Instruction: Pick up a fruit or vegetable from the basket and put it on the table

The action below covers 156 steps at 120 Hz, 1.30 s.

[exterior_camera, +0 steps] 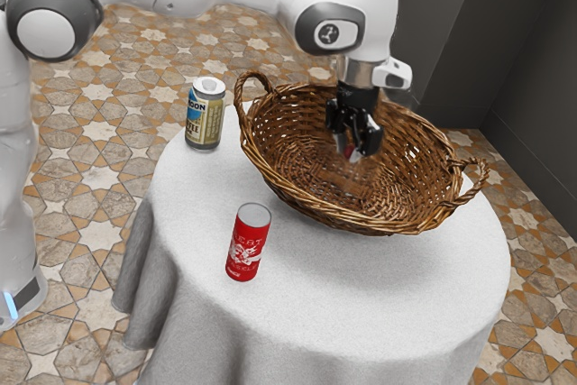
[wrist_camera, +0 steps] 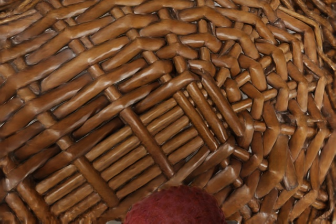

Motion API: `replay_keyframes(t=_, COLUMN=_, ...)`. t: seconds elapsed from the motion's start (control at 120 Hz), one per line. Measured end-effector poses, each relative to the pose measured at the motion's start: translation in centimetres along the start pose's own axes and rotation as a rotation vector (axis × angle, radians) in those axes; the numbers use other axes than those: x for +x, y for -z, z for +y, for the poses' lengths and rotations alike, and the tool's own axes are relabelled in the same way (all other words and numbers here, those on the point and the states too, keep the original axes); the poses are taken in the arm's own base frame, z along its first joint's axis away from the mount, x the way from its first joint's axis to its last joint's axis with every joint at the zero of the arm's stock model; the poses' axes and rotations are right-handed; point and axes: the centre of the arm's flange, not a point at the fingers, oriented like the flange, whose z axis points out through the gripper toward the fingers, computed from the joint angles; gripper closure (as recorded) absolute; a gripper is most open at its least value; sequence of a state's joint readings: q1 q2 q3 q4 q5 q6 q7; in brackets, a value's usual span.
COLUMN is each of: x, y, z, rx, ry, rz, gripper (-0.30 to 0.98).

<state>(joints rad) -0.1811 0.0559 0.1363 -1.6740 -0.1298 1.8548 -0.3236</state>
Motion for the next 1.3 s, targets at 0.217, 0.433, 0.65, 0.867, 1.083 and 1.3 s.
replay_keyframes(t=0.217, x=-5.8, y=7.6, z=-1.9, rx=0.039, ry=0.022, rz=0.029, gripper=0.50)
replay_keyframes(t=0.433, x=-9.5, y=15.2, z=-9.3, rx=0.086, ry=0.153, rz=0.101, gripper=0.51)
replay_keyframes(t=0.65, x=-13.7, y=18.3, z=-9.5, rx=0.108, ry=0.157, rz=0.096, gripper=0.52)
replay_keyframes(t=0.867, x=-23.2, y=17.6, z=-10.3, rx=0.141, ry=0.185, rz=0.044, gripper=0.51)
replay_keyframes(t=1.083, x=-26.1, y=14.9, z=-10.3, rx=0.173, ry=0.258, rz=-0.011, gripper=0.52)
replay_keyframes(t=1.3, x=-28.1, y=12.1, z=-10.8, rx=0.194, ry=0.345, rz=-0.055, gripper=0.52)
